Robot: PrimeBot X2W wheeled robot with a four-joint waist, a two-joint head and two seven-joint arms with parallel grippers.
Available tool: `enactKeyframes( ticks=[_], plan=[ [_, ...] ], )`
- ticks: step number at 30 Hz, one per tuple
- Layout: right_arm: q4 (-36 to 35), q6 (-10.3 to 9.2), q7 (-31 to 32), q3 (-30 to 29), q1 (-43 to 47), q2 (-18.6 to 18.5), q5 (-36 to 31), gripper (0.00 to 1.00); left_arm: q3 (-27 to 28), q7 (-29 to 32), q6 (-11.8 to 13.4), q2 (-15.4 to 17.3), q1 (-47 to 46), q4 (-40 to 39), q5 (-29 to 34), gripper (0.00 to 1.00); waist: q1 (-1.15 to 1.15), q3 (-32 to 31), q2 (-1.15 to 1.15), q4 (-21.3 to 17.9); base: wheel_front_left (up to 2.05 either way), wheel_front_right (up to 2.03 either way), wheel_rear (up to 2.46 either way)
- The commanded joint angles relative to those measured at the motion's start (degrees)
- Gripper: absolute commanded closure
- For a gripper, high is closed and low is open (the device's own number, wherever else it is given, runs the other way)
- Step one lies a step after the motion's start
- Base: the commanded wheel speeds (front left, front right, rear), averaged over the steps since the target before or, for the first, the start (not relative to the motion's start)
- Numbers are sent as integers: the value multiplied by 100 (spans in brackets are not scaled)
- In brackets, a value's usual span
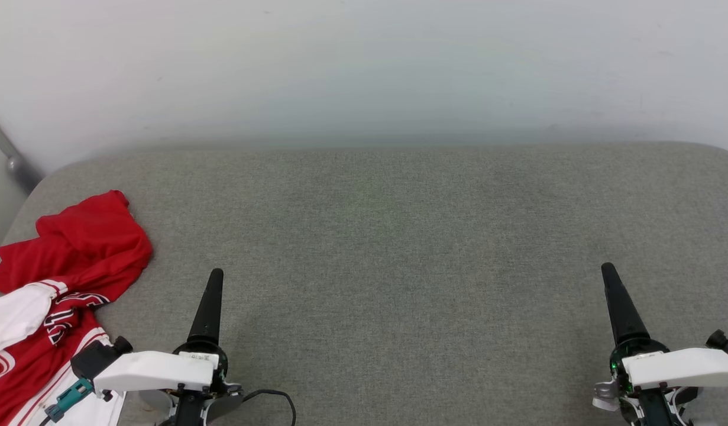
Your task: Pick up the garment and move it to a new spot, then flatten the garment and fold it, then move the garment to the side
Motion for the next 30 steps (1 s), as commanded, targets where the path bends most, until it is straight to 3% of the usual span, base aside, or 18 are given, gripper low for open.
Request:
enactKeyframes(
  ticks=[1, 19, 30],
  plan=[
    [-147, 0, -77, 22, -61, -18, -340, 0, -45, -84, -1, 12, -165, -137, 349, 0, 0, -3, 0, 5, 0, 0, 0],
    [-736, -1, 42, -46, 79, -1, -2834, 0, -446, -454, 147, 66, -262, -259, 3053, 0, 0, -6, 0, 78, 0, 0, 0],
    [-1011, -1, 228, -89, 198, 0, -3698, 0, -677, -629, 289, 205, -301, -301, 4066, 0, 0, -7, 0, 83, 0, 0, 0]
  ],
)
